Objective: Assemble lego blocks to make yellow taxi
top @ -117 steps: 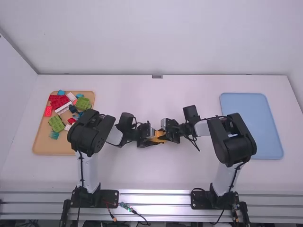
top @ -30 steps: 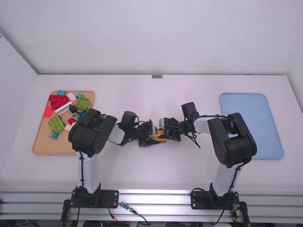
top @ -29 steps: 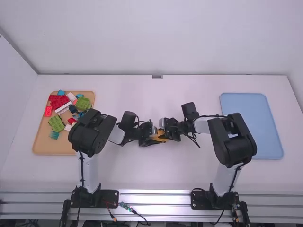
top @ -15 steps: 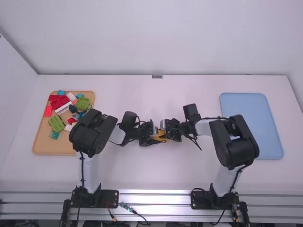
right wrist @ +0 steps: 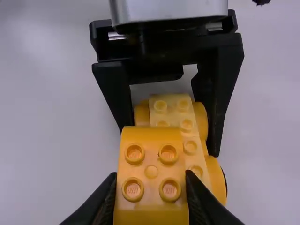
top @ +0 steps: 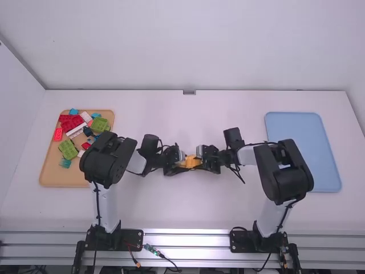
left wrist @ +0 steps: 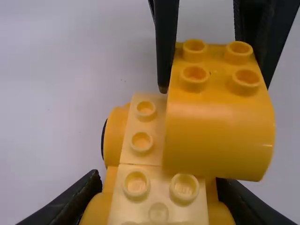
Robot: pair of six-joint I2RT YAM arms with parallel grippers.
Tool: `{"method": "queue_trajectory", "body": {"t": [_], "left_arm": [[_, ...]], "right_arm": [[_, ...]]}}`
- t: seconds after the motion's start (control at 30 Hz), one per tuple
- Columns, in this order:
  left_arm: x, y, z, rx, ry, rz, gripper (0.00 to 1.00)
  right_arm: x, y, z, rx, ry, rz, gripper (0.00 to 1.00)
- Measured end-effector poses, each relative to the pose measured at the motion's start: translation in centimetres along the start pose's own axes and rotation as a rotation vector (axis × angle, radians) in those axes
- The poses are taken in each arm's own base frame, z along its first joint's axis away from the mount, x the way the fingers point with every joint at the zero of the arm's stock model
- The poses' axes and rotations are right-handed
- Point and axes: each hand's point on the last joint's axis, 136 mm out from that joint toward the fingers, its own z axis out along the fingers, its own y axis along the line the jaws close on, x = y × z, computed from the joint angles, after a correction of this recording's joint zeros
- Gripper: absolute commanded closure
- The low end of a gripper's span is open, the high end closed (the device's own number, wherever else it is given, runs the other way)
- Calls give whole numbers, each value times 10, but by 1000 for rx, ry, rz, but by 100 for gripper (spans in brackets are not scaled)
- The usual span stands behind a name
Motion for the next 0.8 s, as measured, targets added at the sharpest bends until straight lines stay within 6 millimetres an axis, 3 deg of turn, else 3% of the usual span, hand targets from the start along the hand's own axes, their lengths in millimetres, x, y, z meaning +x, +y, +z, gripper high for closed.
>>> {"method": "queue_trajectory", "body": {"t": [0.33,0.7,0.8], "left_arm": [[-1,9,2,29,29,24,99],[-2,6,0,-4,5,93,99],[-2,3,-2,-12,3,100,99]], "right_arm": [[-15,11,7,-60,-47,7,100],[-18,0,4,-50,-22,17,100],[-20,-10,4,-12,-22,-10,100]]}}
